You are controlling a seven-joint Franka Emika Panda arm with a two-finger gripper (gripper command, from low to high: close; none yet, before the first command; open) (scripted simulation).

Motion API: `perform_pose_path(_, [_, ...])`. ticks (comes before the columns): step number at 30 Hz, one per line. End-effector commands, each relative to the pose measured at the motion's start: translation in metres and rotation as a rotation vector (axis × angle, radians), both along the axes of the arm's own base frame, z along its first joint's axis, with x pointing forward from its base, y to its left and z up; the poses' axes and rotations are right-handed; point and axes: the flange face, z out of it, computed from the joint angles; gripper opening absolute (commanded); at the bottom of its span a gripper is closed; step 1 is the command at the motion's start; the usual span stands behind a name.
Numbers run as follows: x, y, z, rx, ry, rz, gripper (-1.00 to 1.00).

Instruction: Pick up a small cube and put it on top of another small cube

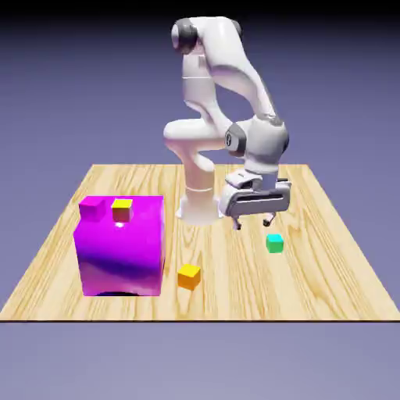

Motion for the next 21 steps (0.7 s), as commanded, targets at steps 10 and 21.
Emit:
perform_pose_path(10, [-0.055,0.087,-0.097,-0.36,0.391,0.275,0.0])
perform_pose_path(21, [-0.138,0.156,-0.172,-0.77,0.636,0.593,0.0])
